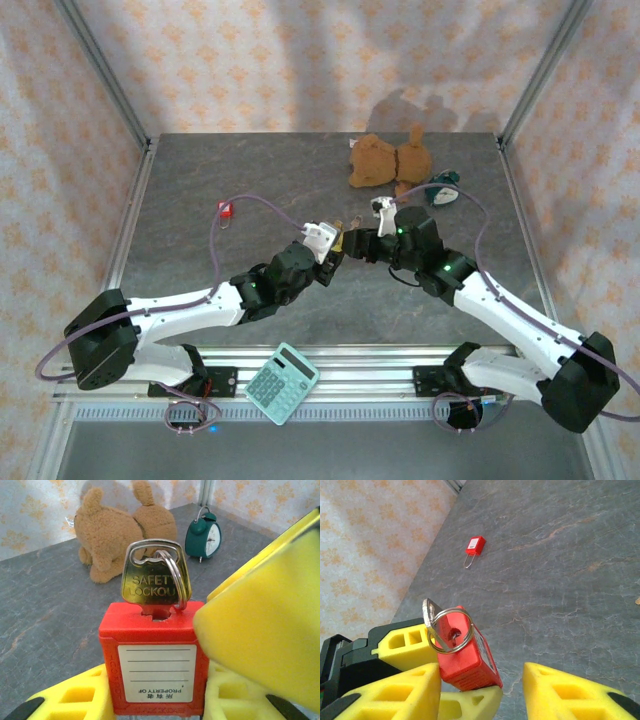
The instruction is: Unlock with the key
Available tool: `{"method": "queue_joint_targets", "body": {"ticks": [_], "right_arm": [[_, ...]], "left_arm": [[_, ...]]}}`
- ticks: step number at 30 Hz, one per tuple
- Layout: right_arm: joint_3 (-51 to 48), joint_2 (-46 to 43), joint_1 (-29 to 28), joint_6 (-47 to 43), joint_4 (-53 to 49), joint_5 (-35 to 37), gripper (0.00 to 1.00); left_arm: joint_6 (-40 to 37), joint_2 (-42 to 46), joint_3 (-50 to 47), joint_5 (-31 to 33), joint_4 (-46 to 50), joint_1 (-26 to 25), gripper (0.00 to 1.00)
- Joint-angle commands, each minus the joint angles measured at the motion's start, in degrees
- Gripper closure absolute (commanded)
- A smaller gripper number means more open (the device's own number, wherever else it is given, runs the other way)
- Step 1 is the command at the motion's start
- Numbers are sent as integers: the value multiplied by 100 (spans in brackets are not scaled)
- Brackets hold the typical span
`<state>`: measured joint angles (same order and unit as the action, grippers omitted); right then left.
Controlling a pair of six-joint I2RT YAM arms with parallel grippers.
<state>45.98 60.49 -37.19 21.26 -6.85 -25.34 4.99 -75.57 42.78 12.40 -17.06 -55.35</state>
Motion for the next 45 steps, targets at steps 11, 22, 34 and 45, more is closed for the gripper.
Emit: {"method": "queue_joint_targets", "body": {"ticks": [11,22,34,45], "right_arm": [[184,-267,356,-253,-253,-39,46],[227,33,396,-201,-9,-265,42],[33,-110,756,259,-165,724,42],[-32,-64,783,264,27,557,42]], "left_arm": [[41,-120,-11,54,-53,12,83],[-98,-184,67,160,423,14,83],[-1296,-321,386,1834,1060,-120,83],[-2895,-682,601,3473,1189,-490,83]]}}
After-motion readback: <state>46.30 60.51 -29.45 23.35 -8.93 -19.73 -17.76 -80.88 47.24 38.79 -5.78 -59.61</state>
